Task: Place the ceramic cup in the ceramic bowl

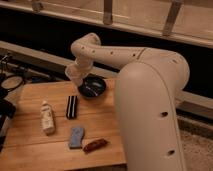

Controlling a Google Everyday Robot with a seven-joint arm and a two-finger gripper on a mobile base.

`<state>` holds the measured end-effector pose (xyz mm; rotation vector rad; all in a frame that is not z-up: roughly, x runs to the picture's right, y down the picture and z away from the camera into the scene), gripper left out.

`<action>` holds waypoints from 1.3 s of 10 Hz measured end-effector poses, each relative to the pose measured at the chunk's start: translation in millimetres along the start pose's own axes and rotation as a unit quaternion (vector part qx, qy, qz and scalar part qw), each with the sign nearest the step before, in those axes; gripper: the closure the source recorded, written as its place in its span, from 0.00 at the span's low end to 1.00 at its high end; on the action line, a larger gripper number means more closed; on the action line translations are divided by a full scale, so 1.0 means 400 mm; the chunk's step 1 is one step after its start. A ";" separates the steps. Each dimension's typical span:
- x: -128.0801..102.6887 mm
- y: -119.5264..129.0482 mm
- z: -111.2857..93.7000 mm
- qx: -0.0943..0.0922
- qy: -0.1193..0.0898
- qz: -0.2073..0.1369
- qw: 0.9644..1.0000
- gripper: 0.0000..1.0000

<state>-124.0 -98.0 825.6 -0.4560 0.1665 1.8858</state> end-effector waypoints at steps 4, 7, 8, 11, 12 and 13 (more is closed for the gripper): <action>-0.094 -0.136 -0.034 -0.005 -0.022 0.104 0.994 0.80; -0.066 -0.195 -0.030 -0.006 -0.012 0.130 0.991 0.80; -0.057 -0.207 -0.026 -0.005 -0.011 0.123 0.992 0.80; -0.015 -0.185 0.046 0.002 0.007 0.118 0.993 0.80; -0.009 -0.193 0.061 0.004 0.010 0.117 0.993 0.80; -0.006 -0.201 0.071 0.008 0.014 0.118 0.993 0.80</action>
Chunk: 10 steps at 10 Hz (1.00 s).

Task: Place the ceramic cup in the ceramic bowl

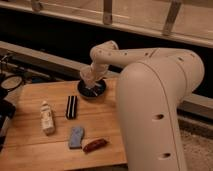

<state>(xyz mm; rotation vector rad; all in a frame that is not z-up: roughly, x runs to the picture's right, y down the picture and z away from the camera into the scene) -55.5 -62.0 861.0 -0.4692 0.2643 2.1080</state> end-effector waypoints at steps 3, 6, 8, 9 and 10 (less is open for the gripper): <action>0.026 0.006 0.031 0.003 0.010 -0.005 1.000 0.80; 0.027 0.008 0.033 0.005 0.012 -0.006 1.000 0.72; 0.030 0.011 0.029 0.005 0.013 -0.007 1.000 0.51; 0.032 0.014 0.029 0.005 0.013 -0.008 1.000 0.43; 0.032 0.018 0.028 0.005 0.013 -0.008 1.000 0.30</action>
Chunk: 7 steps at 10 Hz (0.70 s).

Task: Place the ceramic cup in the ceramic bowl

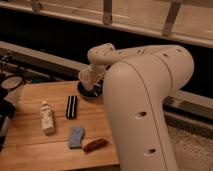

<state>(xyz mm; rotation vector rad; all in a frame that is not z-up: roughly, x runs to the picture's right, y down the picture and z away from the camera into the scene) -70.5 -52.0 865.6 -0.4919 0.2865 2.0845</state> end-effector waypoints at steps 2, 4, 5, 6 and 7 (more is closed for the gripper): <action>0.003 0.003 0.000 0.002 0.002 0.000 1.000 0.19; 0.008 0.008 0.000 0.003 0.004 -0.002 1.000 0.19; 0.009 0.011 -0.001 0.003 0.005 -0.002 1.000 0.19; 0.010 0.011 0.000 0.004 0.006 -0.002 1.000 0.19; 0.011 0.013 -0.004 0.004 0.007 -0.002 1.000 0.19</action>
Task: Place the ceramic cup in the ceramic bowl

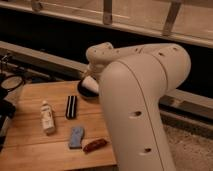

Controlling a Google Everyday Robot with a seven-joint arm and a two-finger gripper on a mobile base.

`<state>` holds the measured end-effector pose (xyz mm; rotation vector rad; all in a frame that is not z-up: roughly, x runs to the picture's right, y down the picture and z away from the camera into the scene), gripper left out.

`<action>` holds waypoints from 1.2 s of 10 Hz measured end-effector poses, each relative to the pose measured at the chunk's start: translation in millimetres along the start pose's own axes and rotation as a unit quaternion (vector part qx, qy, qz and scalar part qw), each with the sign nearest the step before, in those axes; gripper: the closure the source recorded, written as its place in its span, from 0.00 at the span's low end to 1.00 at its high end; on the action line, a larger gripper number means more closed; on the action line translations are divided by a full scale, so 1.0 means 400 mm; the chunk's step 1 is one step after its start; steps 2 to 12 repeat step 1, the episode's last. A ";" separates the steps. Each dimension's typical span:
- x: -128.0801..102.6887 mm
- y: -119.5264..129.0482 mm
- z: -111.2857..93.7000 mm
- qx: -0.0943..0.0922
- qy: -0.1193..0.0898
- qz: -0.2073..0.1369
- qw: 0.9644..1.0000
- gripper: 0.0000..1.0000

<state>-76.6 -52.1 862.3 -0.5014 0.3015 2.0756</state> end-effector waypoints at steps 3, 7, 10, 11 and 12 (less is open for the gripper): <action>0.002 0.001 -0.002 0.001 0.001 -0.001 1.000 0.19; 0.002 0.001 -0.002 0.001 0.001 -0.001 1.000 0.19; 0.002 0.001 -0.002 0.001 0.001 -0.001 1.000 0.19; 0.002 0.001 -0.002 0.001 0.001 -0.001 1.000 0.19; 0.002 0.001 -0.002 0.001 0.001 -0.001 1.000 0.19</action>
